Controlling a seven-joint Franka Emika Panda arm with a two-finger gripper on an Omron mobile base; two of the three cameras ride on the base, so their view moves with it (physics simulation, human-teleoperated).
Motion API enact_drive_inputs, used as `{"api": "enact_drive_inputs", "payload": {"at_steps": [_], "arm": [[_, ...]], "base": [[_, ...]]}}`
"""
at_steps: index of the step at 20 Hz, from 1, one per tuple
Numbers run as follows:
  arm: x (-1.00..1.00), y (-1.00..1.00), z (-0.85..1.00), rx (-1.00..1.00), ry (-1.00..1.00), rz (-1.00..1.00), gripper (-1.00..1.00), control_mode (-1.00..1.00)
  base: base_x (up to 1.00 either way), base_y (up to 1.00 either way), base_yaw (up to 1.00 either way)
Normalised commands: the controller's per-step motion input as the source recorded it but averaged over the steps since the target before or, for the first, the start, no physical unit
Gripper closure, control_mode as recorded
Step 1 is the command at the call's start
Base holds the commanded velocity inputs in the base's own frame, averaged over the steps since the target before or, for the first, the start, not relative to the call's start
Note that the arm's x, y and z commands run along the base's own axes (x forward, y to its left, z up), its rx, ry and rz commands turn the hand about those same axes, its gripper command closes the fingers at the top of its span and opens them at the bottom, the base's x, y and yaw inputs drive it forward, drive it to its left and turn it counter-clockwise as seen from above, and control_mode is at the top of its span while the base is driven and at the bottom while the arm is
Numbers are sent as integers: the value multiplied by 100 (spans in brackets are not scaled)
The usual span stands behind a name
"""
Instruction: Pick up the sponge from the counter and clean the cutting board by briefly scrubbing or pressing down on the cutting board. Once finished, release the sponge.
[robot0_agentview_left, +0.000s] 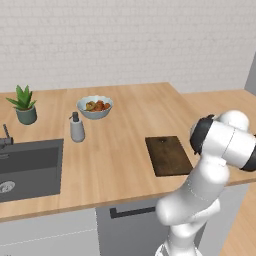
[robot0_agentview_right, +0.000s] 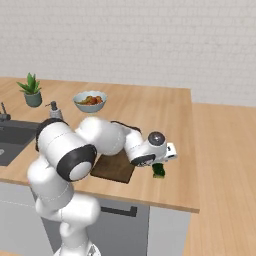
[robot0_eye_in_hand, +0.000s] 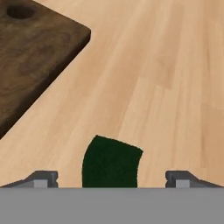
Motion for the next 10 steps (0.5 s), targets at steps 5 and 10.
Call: {"api": "enact_drive_inputs", "payload": {"at_steps": [5, 10], "arm": [[-40, 52, 100, -8, -18, 0, -100, -100], [-22, 68, 100, 0, -3, 0, -100, -100]], "base": [[0, 0, 0], [0, 0, 0]]}}
